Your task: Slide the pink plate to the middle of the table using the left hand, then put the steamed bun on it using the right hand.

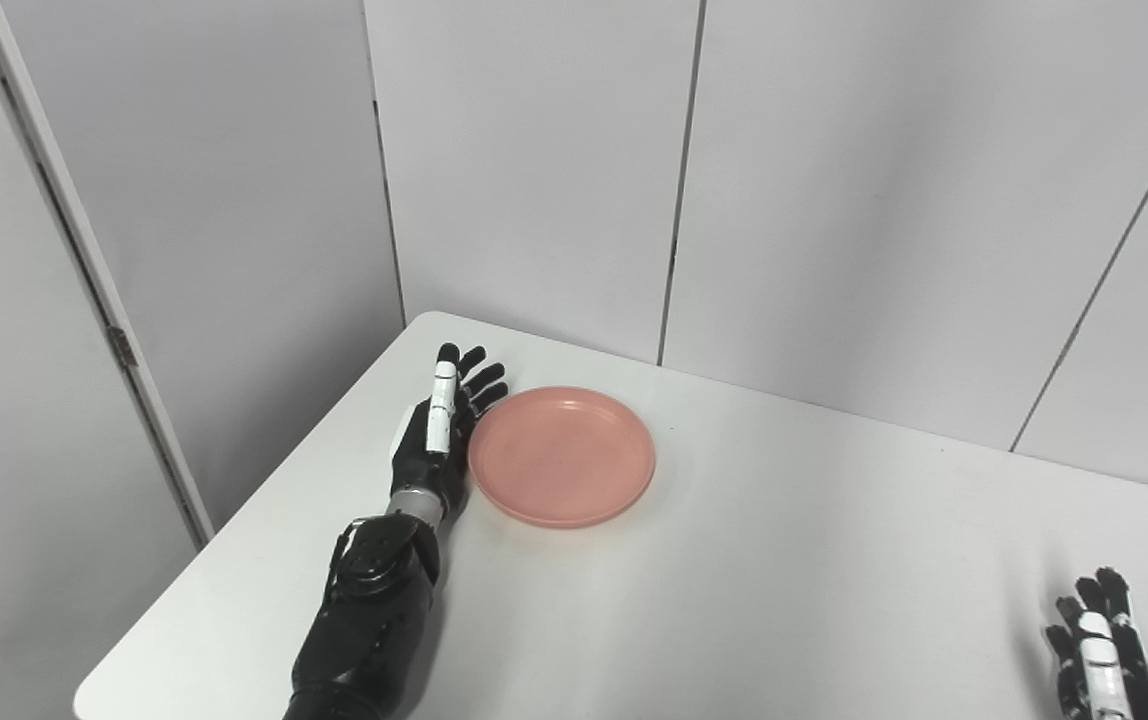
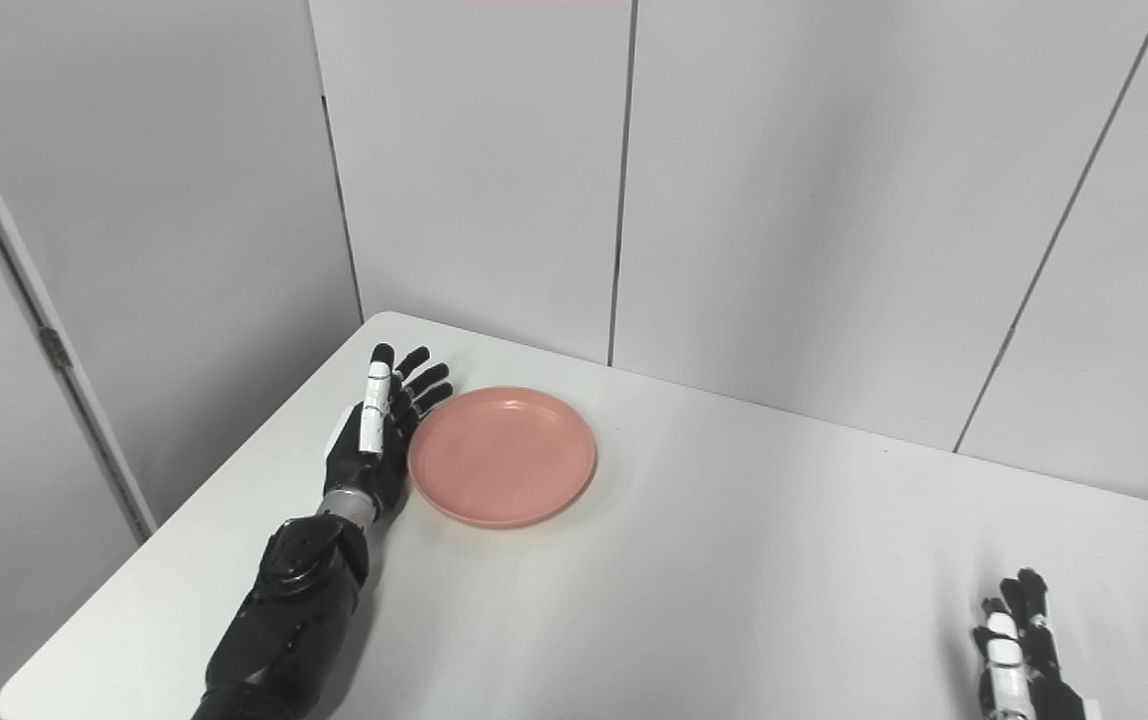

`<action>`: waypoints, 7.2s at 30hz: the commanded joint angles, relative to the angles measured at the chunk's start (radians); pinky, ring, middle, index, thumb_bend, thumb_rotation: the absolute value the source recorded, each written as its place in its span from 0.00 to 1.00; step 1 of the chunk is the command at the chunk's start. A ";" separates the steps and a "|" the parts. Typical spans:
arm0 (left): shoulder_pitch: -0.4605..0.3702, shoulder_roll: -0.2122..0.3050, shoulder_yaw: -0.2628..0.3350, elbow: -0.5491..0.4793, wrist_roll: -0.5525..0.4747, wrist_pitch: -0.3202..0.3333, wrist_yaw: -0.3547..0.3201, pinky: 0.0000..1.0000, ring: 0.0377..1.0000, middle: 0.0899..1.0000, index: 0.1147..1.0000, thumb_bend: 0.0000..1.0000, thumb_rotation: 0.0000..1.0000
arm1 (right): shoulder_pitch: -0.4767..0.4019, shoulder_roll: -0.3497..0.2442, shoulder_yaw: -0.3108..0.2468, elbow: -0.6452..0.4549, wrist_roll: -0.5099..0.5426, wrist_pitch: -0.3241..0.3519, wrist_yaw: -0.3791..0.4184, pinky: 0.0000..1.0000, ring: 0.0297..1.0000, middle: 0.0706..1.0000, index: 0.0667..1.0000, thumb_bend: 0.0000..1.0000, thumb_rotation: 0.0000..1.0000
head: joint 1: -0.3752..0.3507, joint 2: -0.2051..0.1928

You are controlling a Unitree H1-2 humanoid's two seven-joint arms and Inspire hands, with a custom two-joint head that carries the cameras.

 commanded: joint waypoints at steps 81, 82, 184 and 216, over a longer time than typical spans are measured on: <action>0.103 -0.133 -0.162 -0.208 0.061 0.157 -0.164 0.87 0.87 0.86 0.86 0.78 1.00 | 0.003 0.037 0.042 -0.030 -0.101 -0.020 -0.039 0.96 0.90 0.91 0.94 0.52 0.75 | -0.327 0.129; 0.106 -0.130 -0.163 -0.214 0.061 0.162 -0.169 0.87 0.88 0.86 0.86 0.78 0.99 | 0.004 0.042 0.044 -0.029 -0.110 -0.019 -0.045 0.97 0.90 0.91 0.94 0.53 0.74 | -0.352 0.136; 0.153 -0.229 -0.336 -0.146 0.125 -0.010 -0.257 1.00 1.00 0.99 0.99 0.76 1.00 | -0.023 0.054 0.071 0.045 -0.192 -0.070 -0.078 0.98 0.92 0.91 0.94 0.56 0.78 | -0.626 0.128; 0.144 -0.213 -0.285 -0.116 0.120 -0.072 -0.279 1.00 1.00 1.00 0.99 0.70 1.00 | -0.199 -0.209 -0.173 -0.041 -0.300 -0.009 -0.238 0.88 0.91 0.90 0.93 0.51 0.54 | -0.828 0.099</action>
